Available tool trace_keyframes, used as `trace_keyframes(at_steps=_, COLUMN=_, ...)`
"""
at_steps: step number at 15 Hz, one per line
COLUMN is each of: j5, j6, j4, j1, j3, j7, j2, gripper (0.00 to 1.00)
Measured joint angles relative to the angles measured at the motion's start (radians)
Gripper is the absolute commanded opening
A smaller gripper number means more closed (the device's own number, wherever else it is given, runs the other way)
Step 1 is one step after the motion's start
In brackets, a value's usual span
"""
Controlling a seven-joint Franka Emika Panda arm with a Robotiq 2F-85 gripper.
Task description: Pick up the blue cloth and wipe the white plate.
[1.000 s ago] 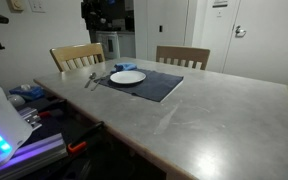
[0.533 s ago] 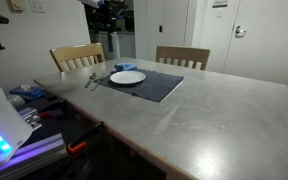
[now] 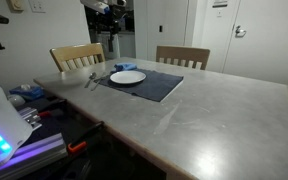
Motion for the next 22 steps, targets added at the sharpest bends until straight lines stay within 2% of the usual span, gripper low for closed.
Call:
trace_keyframes(at_steps=3, j5=-0.014, j6=0.009, j4=-0.001, j1=0.000, j3=0.006, j7=0.000, j2=-0.005, gripper=1.00)
trace_keyframes(at_steps=6, j5=-0.115, j6=0.067, j4=0.000, j1=0.011, j3=0.020, j7=0.050, j2=0.016, gripper=1.00)
trace_keyframes(at_steps=10, j5=-0.217, j6=0.143, j4=0.035, j1=0.029, j3=0.040, j7=0.100, j2=0.135, gripper=1.00)
trace_keyframes(at_steps=13, j5=-0.327, j6=0.187, j4=0.118, j1=0.041, j3=0.036, j7=0.147, j2=0.272, gripper=1.00)
trace_keyframes(at_steps=16, j5=-0.446, j6=0.205, j4=0.239, j1=0.064, j3=0.001, j7=0.228, j2=0.417, gripper=1.00)
trace_keyframes(at_steps=22, j5=-0.467, j6=0.197, j4=0.420, j1=0.084, j3=-0.010, j7=0.282, j2=0.595, gripper=1.00)
